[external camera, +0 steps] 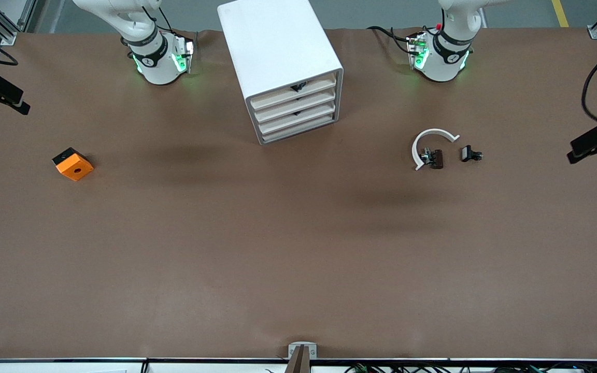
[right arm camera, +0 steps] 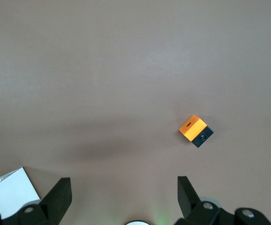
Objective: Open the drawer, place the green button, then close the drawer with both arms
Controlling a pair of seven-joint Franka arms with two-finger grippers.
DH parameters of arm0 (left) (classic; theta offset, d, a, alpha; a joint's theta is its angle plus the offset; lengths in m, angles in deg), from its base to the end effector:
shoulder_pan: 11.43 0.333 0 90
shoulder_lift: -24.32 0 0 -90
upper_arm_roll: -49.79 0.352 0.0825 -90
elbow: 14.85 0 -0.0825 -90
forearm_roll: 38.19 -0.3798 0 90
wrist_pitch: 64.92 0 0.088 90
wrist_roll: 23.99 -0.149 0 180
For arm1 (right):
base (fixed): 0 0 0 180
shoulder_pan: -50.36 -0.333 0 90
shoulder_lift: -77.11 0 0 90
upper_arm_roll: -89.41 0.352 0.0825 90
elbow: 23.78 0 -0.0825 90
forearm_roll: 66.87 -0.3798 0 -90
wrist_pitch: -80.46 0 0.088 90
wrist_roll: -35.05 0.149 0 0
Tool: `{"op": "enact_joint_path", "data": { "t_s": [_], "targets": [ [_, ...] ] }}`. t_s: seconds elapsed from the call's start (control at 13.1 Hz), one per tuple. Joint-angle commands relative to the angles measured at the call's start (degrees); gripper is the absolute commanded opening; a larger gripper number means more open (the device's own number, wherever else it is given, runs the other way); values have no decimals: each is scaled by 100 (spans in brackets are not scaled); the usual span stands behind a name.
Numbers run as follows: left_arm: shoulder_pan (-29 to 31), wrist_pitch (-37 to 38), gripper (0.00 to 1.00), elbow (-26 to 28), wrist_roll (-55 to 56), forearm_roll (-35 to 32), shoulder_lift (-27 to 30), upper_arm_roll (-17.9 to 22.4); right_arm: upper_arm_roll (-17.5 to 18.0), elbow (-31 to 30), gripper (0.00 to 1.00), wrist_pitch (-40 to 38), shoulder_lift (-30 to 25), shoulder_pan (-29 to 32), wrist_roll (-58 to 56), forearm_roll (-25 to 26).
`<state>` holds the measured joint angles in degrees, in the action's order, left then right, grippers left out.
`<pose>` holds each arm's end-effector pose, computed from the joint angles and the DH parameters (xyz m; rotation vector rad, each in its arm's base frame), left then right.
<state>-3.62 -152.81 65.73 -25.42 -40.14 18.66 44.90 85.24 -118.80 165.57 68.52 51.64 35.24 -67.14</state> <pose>0.5814 0.0376 0.6362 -3.1143 -0.0441 -0.0438 0.4852 -0.0486 0.6482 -3.1211 0.1517 0.0355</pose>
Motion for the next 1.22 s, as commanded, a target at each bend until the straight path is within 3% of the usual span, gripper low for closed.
{"op": "enact_joint_path", "data": {
  "t_s": [0.0,0.15,0.61,0.91,1.14],
  "targets": [
    [-664,27,100,677,-314,133,634,724,31,-51,100,41,-81,83,-98,-79],
    [-772,18,100,1160,-305,186,986,849,31,-51,100,41,-81,66,-98,-79],
    [-772,44,100,1180,-43,388,1049,814,31,-51,100,41,-72,75,-89,-88],
    [-763,150,100,1197,784,494,1040,156,40,-43,100,50,-72,57,-63,-140],
    [-754,211,100,1197,706,468,1049,120,31,-34,100,67,-64,75,-115,-141]
  ]
}}
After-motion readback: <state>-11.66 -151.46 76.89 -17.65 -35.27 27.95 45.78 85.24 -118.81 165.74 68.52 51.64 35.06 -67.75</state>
